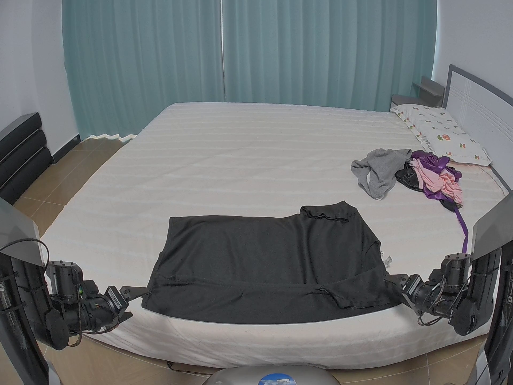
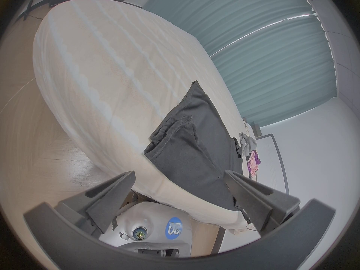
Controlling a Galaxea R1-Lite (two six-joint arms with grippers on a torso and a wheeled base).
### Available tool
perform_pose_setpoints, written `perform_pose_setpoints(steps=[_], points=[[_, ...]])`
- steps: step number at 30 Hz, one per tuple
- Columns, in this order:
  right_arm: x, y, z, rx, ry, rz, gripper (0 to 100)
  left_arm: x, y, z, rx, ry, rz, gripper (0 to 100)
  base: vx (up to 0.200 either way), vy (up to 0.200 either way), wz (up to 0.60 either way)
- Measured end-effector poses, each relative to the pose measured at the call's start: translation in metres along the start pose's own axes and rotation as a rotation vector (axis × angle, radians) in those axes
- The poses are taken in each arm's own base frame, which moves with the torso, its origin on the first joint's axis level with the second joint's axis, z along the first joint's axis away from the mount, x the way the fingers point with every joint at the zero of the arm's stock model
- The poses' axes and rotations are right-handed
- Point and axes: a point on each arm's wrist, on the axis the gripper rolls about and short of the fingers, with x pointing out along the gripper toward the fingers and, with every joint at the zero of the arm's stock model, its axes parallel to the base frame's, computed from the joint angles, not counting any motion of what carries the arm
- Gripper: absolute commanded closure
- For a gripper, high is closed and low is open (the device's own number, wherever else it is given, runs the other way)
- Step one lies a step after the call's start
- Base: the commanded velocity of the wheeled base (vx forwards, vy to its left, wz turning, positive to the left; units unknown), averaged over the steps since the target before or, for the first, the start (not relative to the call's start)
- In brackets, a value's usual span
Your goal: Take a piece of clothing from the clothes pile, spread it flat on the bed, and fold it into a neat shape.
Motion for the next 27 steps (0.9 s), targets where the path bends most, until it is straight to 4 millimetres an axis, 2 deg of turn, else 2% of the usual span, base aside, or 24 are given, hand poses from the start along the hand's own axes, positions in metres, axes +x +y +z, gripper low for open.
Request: perform_pose_setpoints(steps=[13, 27], points=[[-0.012, 0.002, 0.024, 0.035, -0.101, 0.041, 0, 0.0, 0.0, 0.001, 0.0, -0.005, -0.003, 0, 0.2, 0.0, 0.0], [-0.015, 0.003, 0.027, 0.035, -0.095, 0.066, 0, 0.001, -0.005, 0.006, 0.032, -0.041, -0.037, 0, 0.0, 0.0, 0.0]])
